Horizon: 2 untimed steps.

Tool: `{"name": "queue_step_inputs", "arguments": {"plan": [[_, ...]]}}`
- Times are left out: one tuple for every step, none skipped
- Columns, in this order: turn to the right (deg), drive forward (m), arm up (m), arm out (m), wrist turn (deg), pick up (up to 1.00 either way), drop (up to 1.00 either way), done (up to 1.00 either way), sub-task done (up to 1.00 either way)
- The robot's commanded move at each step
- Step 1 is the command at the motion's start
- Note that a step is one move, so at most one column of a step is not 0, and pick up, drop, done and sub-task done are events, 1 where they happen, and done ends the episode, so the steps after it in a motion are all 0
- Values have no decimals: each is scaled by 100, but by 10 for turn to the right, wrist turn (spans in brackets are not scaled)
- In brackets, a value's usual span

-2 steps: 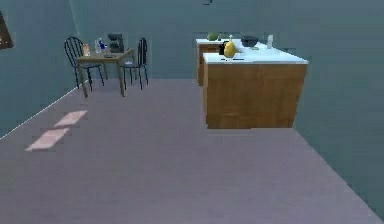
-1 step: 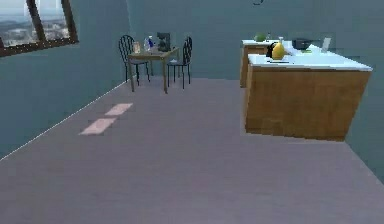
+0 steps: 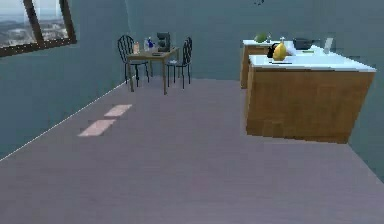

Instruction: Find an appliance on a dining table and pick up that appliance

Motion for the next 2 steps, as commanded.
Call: {"name": "queue_step_inputs", "arguments": {"plan": [[0, 100, 0, 0, 0, 0, 0, 0, 0], [0, 100, 0, 0, 0, 0, 0, 0, 0]]}}
